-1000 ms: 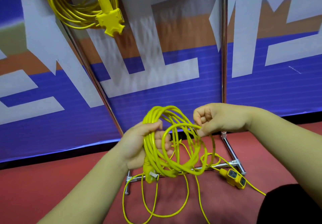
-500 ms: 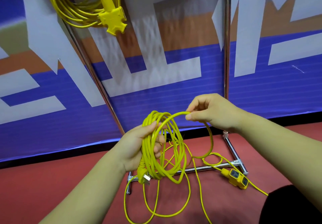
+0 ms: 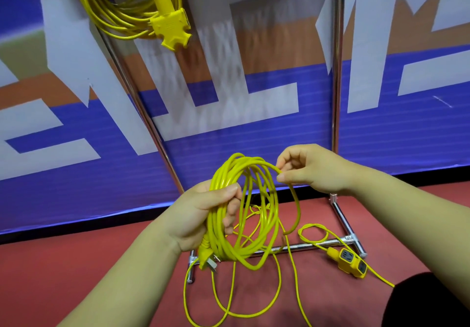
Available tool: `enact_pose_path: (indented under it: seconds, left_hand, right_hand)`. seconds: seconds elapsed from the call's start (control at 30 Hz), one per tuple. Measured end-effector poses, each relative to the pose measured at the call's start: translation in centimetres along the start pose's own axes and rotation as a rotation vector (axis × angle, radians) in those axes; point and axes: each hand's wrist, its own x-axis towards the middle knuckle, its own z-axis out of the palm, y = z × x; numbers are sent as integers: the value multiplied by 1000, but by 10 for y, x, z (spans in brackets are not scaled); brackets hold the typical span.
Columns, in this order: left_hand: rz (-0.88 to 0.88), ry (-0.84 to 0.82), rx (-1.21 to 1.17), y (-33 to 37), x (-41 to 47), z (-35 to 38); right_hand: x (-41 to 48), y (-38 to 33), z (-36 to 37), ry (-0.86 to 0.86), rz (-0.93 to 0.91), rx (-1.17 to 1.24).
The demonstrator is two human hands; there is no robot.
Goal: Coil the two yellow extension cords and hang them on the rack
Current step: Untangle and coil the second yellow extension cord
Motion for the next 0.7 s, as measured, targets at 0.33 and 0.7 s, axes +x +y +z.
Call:
enact_pose_path:
  seconds: [0.33, 0.7]
  left_hand:
    - [-158, 45, 143, -10, 8, 4]
    - [4, 319, 124, -42, 39, 15]
  right_hand:
    - [2, -21, 6, 374, -109, 86]
    - [0, -39, 24, 232, 47, 407]
